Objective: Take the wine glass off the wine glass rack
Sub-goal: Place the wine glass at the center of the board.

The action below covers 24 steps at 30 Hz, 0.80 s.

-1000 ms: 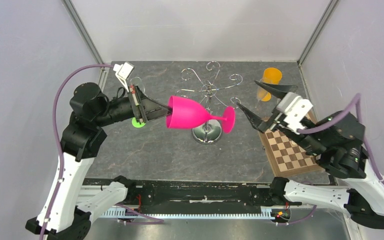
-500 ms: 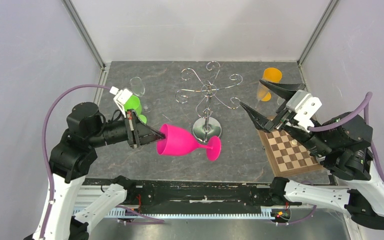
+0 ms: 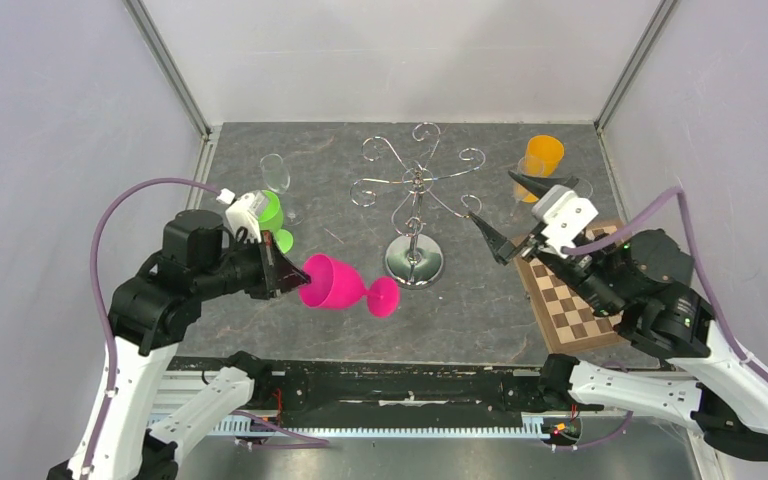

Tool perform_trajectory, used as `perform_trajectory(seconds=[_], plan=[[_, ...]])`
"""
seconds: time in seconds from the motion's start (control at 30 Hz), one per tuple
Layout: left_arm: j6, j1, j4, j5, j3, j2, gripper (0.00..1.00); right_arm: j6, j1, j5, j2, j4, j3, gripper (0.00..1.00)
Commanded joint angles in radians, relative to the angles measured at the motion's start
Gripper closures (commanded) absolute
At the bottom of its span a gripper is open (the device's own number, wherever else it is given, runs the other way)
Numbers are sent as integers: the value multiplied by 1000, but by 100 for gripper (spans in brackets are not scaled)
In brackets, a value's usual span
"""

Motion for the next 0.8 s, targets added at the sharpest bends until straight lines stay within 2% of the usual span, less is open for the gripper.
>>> perform_trajectory(seconds=[0.0,0.23,0.5,0.6,0.77], plan=[[60,-1,-42,-250,-13,36,98,22,3,35,-17,63,-73,22],[76,-1,-16,-489,-51,134,98,56,3,6,-45,115,-186,21],[121,4,43,-647,-53,285,98,83,2,-17,-72,129,-250,20],[145,26,56,-683,-48,335,98,89,3,-23,-83,132,-275,20],[189,129,100,-647,-62,391,98,99,3,-26,-105,134,-314,19]])
